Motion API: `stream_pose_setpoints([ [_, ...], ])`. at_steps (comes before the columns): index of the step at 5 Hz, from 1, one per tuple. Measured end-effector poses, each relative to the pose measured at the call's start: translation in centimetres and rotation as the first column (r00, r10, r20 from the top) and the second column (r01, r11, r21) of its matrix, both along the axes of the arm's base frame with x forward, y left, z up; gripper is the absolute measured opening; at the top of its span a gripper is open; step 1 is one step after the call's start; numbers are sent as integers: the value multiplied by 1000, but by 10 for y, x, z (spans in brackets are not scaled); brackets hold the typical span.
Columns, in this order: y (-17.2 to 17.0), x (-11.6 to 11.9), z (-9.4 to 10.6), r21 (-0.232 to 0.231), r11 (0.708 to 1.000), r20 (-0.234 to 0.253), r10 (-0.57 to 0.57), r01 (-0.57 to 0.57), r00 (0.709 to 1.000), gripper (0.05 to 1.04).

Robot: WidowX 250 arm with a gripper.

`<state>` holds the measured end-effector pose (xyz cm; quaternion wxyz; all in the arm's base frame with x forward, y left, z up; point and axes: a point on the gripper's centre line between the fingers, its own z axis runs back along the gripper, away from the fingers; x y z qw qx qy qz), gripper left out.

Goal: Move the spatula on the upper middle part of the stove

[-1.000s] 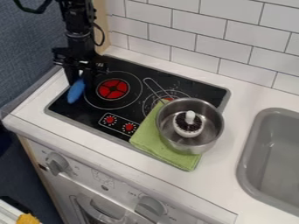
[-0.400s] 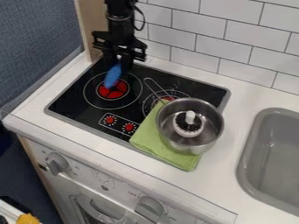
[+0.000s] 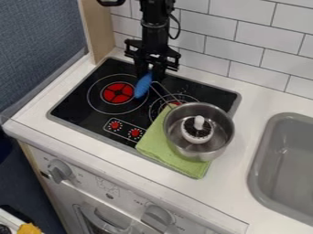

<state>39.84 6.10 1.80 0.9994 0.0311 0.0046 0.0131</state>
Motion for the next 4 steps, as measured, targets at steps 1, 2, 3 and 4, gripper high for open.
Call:
stream_pose_setpoints([
  [1,-3,1,1,-17,999,-13,39,-39,999,389],
  [2,-6,0,0,-13,998,-16,68,-68,998,388],
  [3,-11,-6,-5,-4,997,-32,77,-77,997,459],
  [4,-12,-8,-6,1,998,-40,65,-65,997,760],
])
